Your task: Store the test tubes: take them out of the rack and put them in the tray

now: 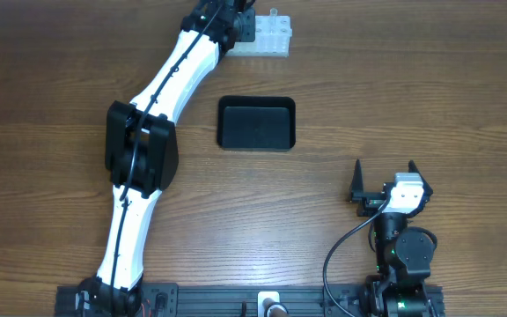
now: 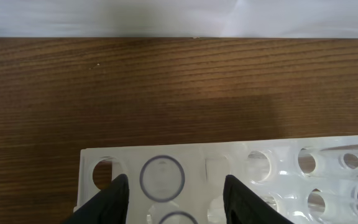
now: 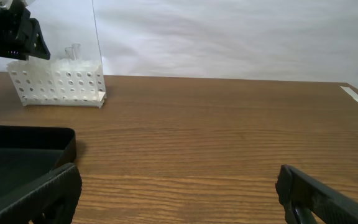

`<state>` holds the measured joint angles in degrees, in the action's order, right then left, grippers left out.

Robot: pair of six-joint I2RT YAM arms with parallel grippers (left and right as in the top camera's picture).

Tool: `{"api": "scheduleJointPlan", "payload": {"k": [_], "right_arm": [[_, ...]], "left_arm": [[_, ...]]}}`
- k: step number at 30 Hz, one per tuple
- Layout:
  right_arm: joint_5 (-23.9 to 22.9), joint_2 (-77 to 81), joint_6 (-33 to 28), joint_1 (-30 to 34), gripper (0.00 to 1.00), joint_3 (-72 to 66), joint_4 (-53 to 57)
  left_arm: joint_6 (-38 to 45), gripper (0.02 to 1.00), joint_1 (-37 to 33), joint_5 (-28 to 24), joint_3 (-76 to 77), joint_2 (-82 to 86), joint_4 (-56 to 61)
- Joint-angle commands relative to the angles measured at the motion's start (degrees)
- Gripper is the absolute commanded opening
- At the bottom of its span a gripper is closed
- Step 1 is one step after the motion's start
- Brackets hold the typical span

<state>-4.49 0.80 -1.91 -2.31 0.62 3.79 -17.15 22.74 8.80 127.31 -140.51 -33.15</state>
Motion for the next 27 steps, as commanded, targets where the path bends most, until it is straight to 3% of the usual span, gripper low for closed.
{"api": "scheduleJointPlan", "payload": {"k": [1,18,27], "right_arm": [[0.3,-0.5,0.2,-0.3,0.991,-0.3,0.3],[0.3,-0.5,0.2,-0.3,0.991,-0.3,0.3],[0.3,-0.5,0.2,-0.3,0.989,-0.3,0.3]], "left_arm": [[0.2,0.45,0.0,-0.4,1.4,-1.2,0.2],[0.2,0.196,0.0,-0.4,1.4,-1.2,-0.3],[0.2,0.139,0.0,-0.4,1.4,-1.2,-0.8]]}}
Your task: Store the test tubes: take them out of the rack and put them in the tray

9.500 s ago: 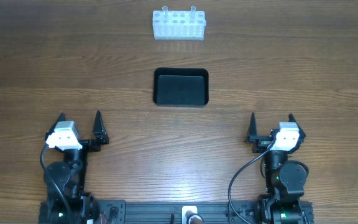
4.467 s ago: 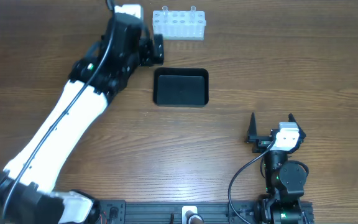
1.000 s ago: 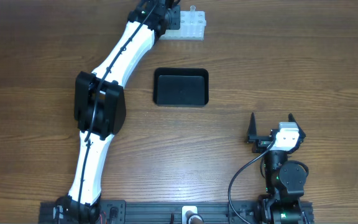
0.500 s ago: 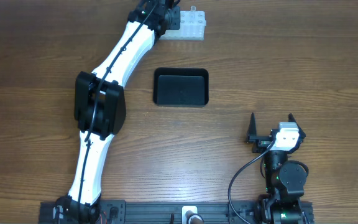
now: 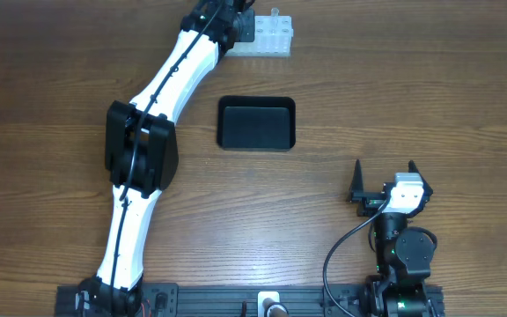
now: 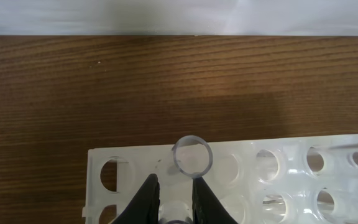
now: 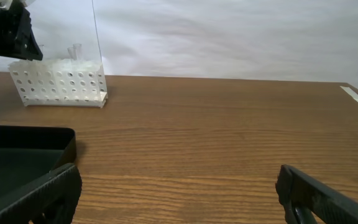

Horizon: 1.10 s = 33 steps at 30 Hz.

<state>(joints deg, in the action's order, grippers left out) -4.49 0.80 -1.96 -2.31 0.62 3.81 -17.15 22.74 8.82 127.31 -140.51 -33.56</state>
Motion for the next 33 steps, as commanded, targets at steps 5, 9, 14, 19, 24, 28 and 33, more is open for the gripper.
{"api": "scheduleJointPlan", "payload": {"k": [5,9,14,19,24,28,33], "right_arm": [[0.3,-0.5,0.2,-0.3,0.993,-0.3,0.2],[0.3,-0.5,0.2,-0.3,0.991,-0.3,0.2],[0.3,-0.5,0.2,-0.3,0.991,-0.3,0.2],[0.3,-0.5,0.2,-0.3,0.993,-0.3,0.2],[0.3,-0.5,0.2,-0.3,0.991,-0.3,0.2],[0.3,-0.5,0.2,-0.3,0.993,-0.3,0.2],[0.3,-0.5,0.2,-0.3,0.991,-0.3,0.2]], "left_arm": [[0.2,0.132,0.0,-0.4,1.4,-1.2,-0.3],[0.2,0.121,0.0,-0.4,1.4,-0.8,-0.6],[0.2,0.088,0.0,-0.4,1.4,0.5,-1.5],[0.2,0.073,0.0,-0.4,1.4,2.2,-2.0],[0.2,0.066,0.0,-0.3,1.4,4.1,-2.0],[0.2,0.058,0.0,0.0,1.4,5.7,-2.0],[0.3,0.045,0.1,0.0,1.4,7.6,-2.0]]}}
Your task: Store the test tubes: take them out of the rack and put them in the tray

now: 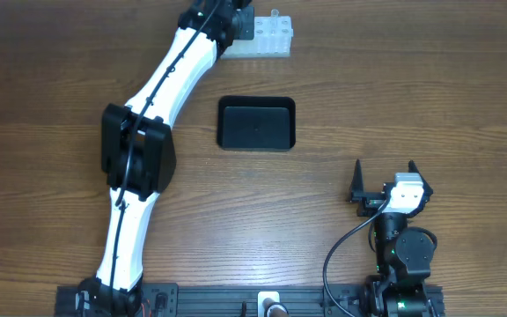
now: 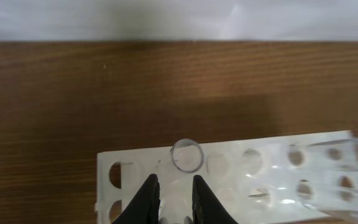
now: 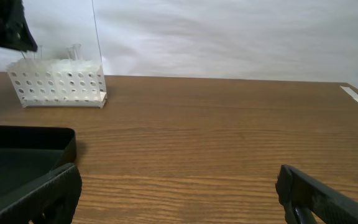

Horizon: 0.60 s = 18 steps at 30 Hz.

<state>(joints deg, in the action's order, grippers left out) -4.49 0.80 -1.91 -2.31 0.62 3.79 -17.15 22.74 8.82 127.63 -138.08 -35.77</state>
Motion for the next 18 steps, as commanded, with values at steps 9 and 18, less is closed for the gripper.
{"api": "scheduleJointPlan", "payload": {"k": [9,18], "right_arm": [[0.3,-0.5,0.2,-0.3,0.993,-0.3,0.3],[0.3,-0.5,0.2,-0.3,0.991,-0.3,0.3]], "left_arm": [[0.5,0.04,1.0,0.3,1.1,9.9,-0.2],[0.1,0.038,2.1,0.2,1.1,16.3,-10.1]]}}
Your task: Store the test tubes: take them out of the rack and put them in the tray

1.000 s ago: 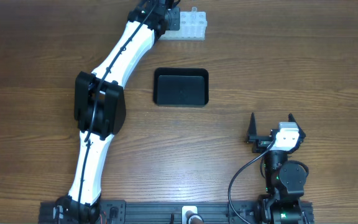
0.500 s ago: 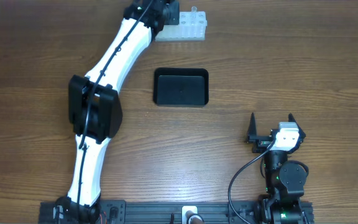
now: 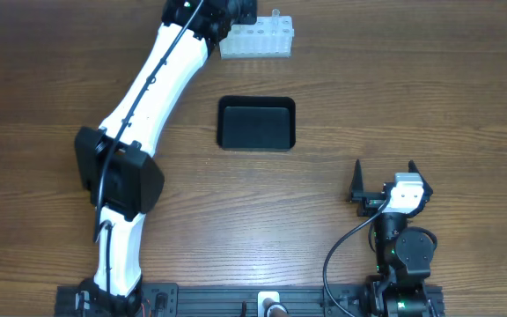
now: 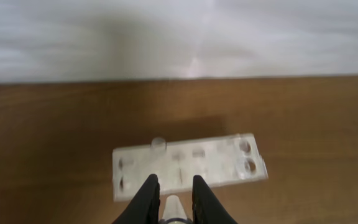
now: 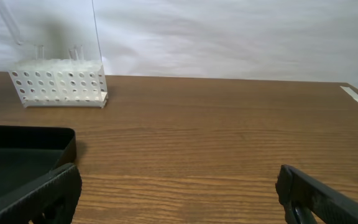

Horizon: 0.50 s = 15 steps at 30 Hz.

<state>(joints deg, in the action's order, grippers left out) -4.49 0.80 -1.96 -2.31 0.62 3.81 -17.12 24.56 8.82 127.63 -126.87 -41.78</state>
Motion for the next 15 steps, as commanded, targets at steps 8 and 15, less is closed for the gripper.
{"api": "scheduleJointPlan", "payload": {"k": [8,15], "right_arm": [[0.3,-0.5,0.2,-0.3,0.991,-0.3,0.2],[0.3,-0.5,0.2,-0.3,0.993,-0.3,0.2]], "left_arm": [[-7.1,0.038,0.5,-4.6,1.1,8.8,-22.9],[-12.1,0.04,0.5,-10.6,1.1,8.8,-33.9]]}}
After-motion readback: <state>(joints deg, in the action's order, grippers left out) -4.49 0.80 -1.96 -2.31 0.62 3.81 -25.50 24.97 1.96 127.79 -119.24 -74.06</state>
